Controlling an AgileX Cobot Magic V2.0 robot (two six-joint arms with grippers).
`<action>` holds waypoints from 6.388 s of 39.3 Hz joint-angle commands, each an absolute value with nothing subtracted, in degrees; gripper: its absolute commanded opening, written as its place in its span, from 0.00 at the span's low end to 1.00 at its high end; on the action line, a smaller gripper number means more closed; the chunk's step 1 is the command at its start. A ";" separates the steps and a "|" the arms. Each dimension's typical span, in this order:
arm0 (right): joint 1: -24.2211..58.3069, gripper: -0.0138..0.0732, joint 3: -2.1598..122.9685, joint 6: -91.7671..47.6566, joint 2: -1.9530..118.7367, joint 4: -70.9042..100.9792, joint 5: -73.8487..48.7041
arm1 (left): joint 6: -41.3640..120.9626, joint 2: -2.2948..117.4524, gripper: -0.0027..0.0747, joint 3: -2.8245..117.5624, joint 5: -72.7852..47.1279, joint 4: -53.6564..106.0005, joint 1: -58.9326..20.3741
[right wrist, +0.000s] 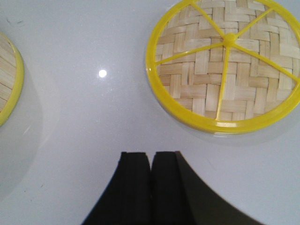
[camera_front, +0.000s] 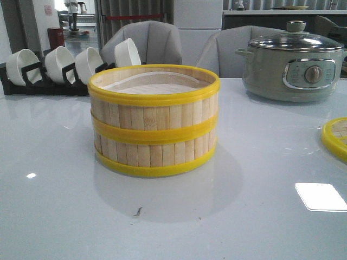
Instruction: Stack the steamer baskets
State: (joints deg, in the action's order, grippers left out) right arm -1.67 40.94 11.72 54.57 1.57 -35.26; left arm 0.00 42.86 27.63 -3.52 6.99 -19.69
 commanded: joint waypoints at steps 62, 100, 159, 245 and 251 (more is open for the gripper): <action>-9.82 0.57 55.90 11.38 75.03 -4.20 -32.09 | 0.00 42.54 0.15 29.33 1.51 7.57 -19.63; -14.66 0.57 73.46 11.33 103.08 -4.20 -31.95 | 0.00 42.54 0.15 29.33 1.51 7.57 -19.63; -14.36 0.22 73.46 11.33 106.13 -4.20 -25.45 | 0.00 42.54 0.15 29.33 1.51 7.57 -19.63; 33.22 0.22 112.25 7.70 112.22 -2.63 -42.84 | 0.00 42.54 0.15 29.33 1.61 7.57 -19.63; 33.22 0.22 112.25 7.70 112.73 -2.63 -42.84 | 0.00 42.54 0.15 29.33 1.61 7.57 -19.63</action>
State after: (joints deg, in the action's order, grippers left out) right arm 33.16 110.08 8.51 116.19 -2.24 -46.61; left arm 0.00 42.86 27.63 -3.48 6.99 -19.69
